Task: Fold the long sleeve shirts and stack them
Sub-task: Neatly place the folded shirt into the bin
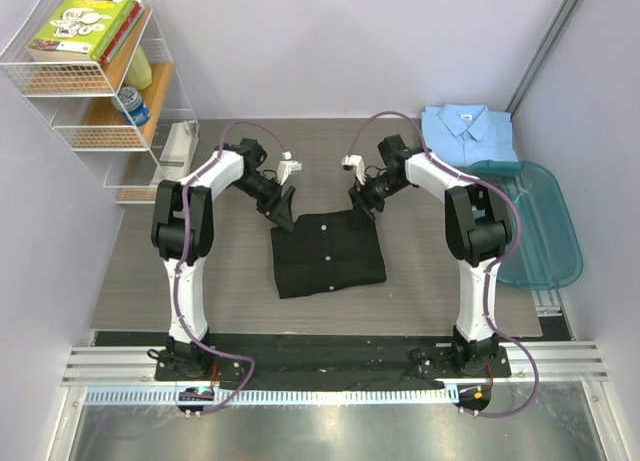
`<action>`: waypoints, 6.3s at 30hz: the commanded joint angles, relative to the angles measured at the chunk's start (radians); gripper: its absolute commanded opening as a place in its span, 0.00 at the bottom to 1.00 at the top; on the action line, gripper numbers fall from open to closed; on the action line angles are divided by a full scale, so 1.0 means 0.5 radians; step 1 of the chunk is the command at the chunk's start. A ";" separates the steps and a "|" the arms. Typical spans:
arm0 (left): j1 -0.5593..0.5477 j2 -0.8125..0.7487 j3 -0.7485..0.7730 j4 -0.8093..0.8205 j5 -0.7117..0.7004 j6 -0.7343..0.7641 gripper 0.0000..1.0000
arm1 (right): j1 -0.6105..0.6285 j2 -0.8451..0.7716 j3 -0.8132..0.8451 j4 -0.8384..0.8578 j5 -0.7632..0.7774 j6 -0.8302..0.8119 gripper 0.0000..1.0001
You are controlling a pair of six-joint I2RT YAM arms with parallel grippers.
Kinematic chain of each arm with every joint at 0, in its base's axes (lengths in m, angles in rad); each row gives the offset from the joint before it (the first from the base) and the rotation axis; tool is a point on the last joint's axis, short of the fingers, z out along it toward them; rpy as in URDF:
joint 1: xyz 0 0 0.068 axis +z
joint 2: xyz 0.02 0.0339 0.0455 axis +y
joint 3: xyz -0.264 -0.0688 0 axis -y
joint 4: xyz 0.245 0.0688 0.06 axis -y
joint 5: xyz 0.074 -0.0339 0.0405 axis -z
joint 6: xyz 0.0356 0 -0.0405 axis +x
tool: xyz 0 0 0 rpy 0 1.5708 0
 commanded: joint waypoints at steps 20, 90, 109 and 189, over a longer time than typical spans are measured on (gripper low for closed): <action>0.068 0.483 0.701 -0.440 -0.035 0.017 0.01 | -0.114 0.868 1.189 -1.124 -0.062 -0.274 0.09; -0.380 0.232 0.377 0.352 -0.382 -0.085 0.66 | -0.363 -0.415 -1.066 0.809 0.189 1.635 0.34; -0.303 -0.176 0.133 0.141 -0.076 0.032 0.74 | -0.176 -0.485 -1.124 0.794 -0.047 1.519 0.34; -0.463 0.281 0.430 0.938 0.075 -0.634 0.00 | -0.136 -0.531 -1.250 0.447 -0.117 1.203 0.01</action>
